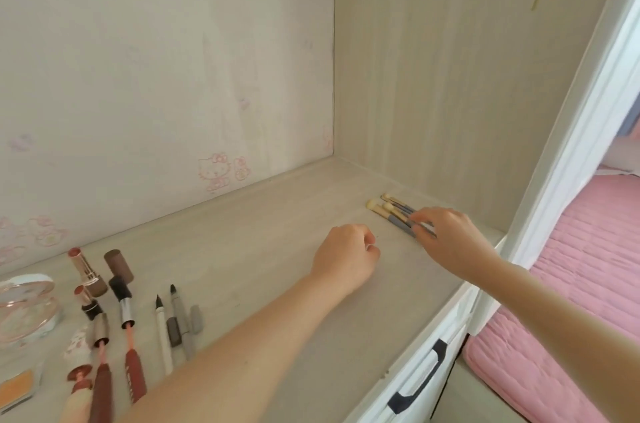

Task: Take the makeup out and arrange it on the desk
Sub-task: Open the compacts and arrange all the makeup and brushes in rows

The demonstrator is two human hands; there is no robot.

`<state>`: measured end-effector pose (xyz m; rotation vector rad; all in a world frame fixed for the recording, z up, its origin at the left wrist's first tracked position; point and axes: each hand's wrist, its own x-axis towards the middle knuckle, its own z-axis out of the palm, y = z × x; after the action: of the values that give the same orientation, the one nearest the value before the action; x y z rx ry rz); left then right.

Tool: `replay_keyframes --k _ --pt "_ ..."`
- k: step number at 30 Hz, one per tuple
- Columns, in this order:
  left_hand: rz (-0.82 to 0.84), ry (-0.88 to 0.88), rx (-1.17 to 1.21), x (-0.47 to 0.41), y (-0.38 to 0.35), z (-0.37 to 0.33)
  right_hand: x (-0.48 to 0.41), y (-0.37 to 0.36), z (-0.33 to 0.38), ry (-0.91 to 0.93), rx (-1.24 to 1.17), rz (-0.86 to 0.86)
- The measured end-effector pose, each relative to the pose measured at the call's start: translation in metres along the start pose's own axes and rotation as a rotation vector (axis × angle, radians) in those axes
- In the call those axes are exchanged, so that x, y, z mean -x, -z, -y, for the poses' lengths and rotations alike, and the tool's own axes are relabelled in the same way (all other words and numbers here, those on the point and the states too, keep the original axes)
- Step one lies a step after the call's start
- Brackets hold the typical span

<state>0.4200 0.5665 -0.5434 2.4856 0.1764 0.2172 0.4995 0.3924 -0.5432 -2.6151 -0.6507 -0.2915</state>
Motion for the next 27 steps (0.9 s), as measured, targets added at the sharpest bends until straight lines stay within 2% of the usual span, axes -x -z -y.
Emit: replay_keyframes --k 5,8,14,23,27 --pt "-0.071 0.074 0.058 -0.037 -0.022 -0.016 -0.031 0.004 -0.023 -0.086 -0.012 -0.037" --pt "-0.109 0.159 0.078 -0.057 -0.031 -0.024 -0.048 0.002 -0.034 -0.123 -0.002 0.004" --pt "-0.147 0.232 -0.116 -0.082 -0.044 -0.034 -0.073 -0.005 -0.041 -0.152 0.035 0.075" --pt "-0.077 0.363 -0.107 -0.095 -0.042 -0.038 -0.089 -0.015 -0.048 -0.164 0.098 0.146" --pt "0.044 0.402 -0.125 -0.1 -0.035 -0.047 -0.094 -0.016 -0.049 -0.157 0.14 0.188"
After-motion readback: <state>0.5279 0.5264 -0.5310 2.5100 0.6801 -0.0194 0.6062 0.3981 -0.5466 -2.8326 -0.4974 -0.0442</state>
